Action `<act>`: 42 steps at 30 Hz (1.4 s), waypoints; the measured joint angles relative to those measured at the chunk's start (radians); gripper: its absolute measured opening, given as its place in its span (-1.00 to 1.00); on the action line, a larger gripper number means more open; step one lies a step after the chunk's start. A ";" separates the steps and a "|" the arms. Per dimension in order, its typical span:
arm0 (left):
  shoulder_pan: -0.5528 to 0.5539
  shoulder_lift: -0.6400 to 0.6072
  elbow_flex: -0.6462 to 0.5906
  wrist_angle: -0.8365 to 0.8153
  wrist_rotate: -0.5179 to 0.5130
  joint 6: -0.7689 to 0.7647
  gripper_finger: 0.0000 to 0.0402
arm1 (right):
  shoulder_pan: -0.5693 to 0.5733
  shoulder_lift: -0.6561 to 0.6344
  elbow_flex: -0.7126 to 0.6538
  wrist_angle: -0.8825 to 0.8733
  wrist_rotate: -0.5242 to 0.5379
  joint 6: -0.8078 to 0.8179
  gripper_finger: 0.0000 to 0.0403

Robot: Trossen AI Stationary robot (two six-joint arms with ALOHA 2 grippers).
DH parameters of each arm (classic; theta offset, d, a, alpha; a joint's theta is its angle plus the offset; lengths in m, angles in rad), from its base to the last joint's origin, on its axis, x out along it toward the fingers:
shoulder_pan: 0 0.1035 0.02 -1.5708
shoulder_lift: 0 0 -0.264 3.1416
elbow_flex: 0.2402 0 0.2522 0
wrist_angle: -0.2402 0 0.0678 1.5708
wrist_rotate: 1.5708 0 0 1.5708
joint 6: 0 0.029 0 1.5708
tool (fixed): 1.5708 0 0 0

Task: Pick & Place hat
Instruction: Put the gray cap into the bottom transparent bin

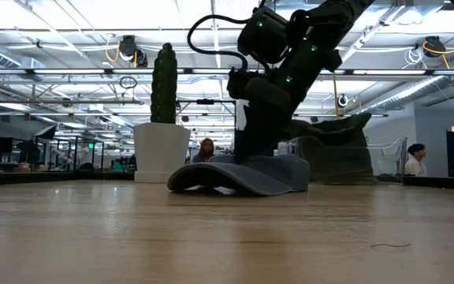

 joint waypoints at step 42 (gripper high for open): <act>0.001 0.001 0.000 0.016 -0.012 0.013 -0.62 | 0.072 -0.053 -0.005 -0.115 0.015 0.058 -0.20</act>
